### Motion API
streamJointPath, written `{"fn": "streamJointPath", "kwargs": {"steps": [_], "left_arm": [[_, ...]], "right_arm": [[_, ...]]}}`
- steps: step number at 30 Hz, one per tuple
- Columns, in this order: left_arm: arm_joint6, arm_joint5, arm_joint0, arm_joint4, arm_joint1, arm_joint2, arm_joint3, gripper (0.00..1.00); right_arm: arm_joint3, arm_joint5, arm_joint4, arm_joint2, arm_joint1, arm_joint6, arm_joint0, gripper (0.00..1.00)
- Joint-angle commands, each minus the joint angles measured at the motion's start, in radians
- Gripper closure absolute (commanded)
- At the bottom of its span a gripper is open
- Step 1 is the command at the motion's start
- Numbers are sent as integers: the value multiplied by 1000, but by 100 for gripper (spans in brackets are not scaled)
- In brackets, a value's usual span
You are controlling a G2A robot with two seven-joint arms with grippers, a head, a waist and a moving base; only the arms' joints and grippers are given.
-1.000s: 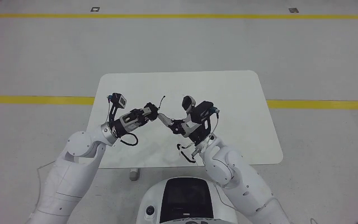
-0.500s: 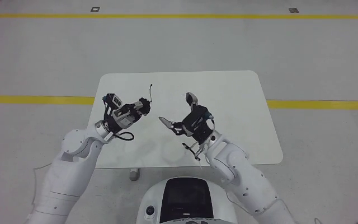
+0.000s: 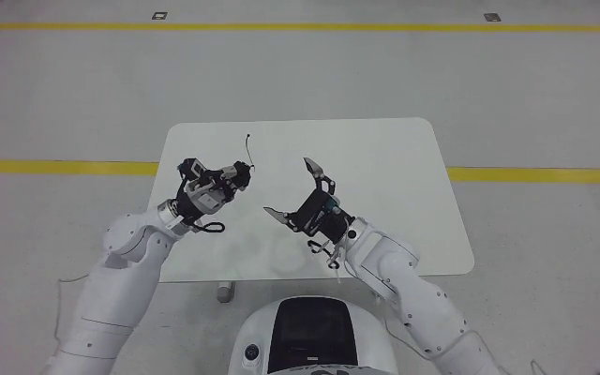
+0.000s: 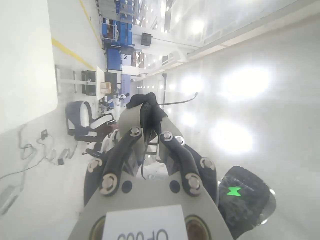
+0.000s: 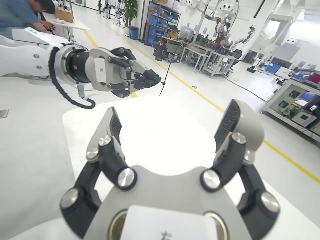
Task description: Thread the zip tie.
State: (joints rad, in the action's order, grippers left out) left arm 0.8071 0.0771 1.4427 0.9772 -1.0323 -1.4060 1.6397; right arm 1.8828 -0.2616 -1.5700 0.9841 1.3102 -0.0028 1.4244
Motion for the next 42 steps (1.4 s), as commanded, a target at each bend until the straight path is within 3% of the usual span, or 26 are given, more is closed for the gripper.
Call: {"fn": "streamJointPath", "kwargs": {"steps": [1, 3, 7, 8, 14, 18, 21, 25, 28, 35, 40, 42], "left_arm": [[2, 37, 2, 100, -3, -5, -8, 100], [9, 79, 8, 182, -6, -7, -13, 100], [29, 142, 13, 246, -6, -13, -15, 100], [42, 133, 8, 199, -3, -16, -3, 100], [37, 133, 8, 205, -4, -15, -3, 100], [-25, 189, 14, 337, -12, -12, -23, 100], [-54, 263, 20, 458, -17, -11, -25, 100], [-94, 263, 36, 593, -16, 29, -16, 100], [-84, 263, 24, 537, -6, 39, 10, 100], [-101, 254, 23, 523, -7, 43, 17, 100], [-91, 263, 41, 590, -8, 79, 44, 100], [-95, 263, 40, 572, -2, 88, 54, 100]], "right_arm": [[-5, 7, 0, -7, -7, -14, -11, 0], [-11, 22, 0, -19, -18, -18, -25, 0], [-22, 52, 0, -45, -37, -39, -41, 0], [-22, 52, 0, -45, -37, -39, -41, 0], [-22, 52, 0, -45, -37, -39, -41, 0], [-24, 67, 0, -54, -38, -50, -46, 0], [-32, 101, 0, -72, -41, -74, -57, 0], [-54, 150, 0, -106, -44, -104, -81, 0], [-64, 157, 0, -122, -46, -116, -92, 0], [-65, 158, 0, -122, -46, -115, -91, 0], [-74, 176, 0, -132, -47, -141, -103, 0], [-84, 206, 0, -146, -52, -140, -123, 0]]}}
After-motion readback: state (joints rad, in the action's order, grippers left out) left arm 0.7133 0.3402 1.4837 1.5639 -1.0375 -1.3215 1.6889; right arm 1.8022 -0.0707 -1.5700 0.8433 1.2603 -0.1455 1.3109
